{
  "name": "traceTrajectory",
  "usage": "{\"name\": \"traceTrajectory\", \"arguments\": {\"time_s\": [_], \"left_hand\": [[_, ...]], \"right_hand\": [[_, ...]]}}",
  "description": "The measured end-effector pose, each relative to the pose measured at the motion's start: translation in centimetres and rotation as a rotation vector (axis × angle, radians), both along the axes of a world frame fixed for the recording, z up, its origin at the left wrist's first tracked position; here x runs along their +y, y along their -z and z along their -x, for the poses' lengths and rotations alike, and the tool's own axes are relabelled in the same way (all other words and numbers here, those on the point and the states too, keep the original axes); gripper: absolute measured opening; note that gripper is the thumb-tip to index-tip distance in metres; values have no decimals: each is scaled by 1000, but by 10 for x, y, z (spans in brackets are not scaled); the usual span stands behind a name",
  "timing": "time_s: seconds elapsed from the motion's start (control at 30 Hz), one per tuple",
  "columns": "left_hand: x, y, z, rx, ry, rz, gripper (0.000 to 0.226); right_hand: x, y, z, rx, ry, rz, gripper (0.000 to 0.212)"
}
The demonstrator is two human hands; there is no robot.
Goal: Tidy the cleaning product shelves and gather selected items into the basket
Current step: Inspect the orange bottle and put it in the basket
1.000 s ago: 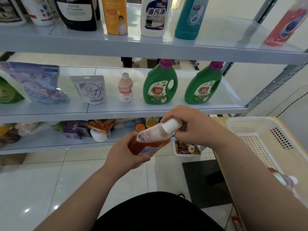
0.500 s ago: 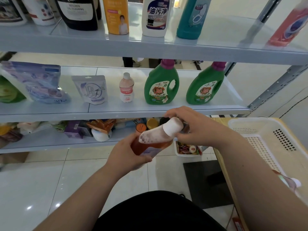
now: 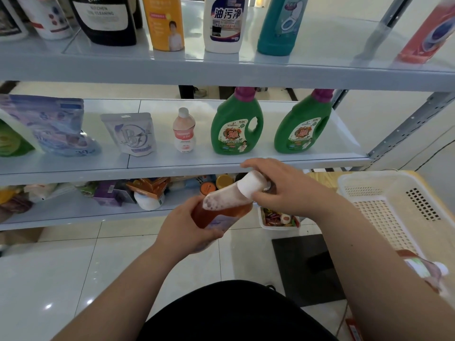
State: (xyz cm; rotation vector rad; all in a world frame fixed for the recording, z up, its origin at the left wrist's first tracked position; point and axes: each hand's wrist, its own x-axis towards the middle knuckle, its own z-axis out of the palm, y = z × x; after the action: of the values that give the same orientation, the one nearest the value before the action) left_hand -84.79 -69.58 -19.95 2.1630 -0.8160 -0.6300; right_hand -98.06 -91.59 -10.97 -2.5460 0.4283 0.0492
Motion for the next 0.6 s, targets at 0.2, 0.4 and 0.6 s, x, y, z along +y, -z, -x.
{"name": "traceTrajectory", "arguments": {"time_s": [0.2,0.4,0.6], "left_hand": [[-10,-2,-4,7,33,1,65],[-20,-1,-7,12,68,-13,64],[-34,1,-9,8,121,-17,68]], "right_hand": [[-4,6,-2,22,52,54,44],[-11,16,-1,28,150,133,37],[-18,14,14,-29,71,189,36]]}}
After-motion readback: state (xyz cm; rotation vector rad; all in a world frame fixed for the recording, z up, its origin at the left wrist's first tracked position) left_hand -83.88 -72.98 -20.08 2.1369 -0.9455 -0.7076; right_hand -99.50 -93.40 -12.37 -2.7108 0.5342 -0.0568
